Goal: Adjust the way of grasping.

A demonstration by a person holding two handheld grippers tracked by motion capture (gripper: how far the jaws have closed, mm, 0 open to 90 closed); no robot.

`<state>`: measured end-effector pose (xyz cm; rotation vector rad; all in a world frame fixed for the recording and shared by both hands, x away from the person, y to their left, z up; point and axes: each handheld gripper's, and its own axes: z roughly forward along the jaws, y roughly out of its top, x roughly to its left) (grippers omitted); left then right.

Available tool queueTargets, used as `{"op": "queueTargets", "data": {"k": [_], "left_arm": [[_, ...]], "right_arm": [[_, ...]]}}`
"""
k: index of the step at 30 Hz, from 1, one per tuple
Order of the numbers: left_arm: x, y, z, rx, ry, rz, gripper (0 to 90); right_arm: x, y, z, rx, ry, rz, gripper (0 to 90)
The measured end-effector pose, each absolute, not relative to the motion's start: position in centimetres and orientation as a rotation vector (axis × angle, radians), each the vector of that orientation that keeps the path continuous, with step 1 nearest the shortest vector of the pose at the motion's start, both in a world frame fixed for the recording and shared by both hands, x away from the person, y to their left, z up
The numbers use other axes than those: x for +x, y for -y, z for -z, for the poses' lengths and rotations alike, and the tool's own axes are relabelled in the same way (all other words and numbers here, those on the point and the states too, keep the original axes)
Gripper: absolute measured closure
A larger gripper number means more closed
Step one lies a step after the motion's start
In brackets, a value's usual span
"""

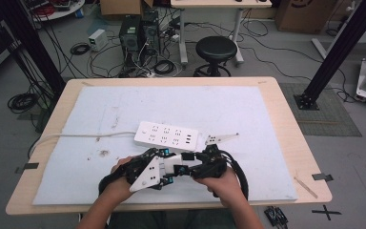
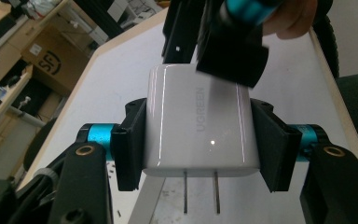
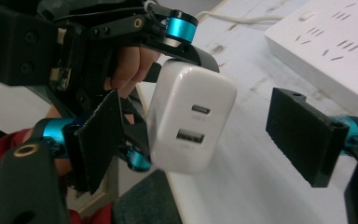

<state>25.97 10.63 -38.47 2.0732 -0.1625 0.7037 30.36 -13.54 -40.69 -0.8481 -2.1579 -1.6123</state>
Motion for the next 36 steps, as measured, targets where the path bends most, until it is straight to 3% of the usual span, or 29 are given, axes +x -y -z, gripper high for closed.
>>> {"op": "queueTargets", "data": {"k": [8,10,12,21,25,36], "left_arm": [[25.3,-10.5,38.1,2.034,0.209,-0.746,42.4],[25.3,-10.4,38.0,2.035,0.221,-0.76,42.4],[25.3,-10.3,38.1,2.046,0.234,-0.78,42.4],[25.9,-10.1,38.4,2.077,0.185,-0.731,41.2],[26.1,-10.4,38.6,2.086,0.119,-0.744,30.8],[26.7,-13.4,37.8,2.064,-0.006,-0.707,26.4]], "right_arm": [[30.5,13.1,41.4,-0.8,2.056,1.632,40.8],[30.5,13.0,41.4,-0.797,2.046,1.626,41.9],[30.4,13.0,41.4,-0.768,2.031,1.621,57.8],[30.5,13.1,41.4,-0.785,2.035,1.59,62.4],[30.6,13.3,41.3,-0.821,2.058,1.593,63.0],[30.9,16.1,40.0,-0.882,2.103,1.653,63.1]]}}
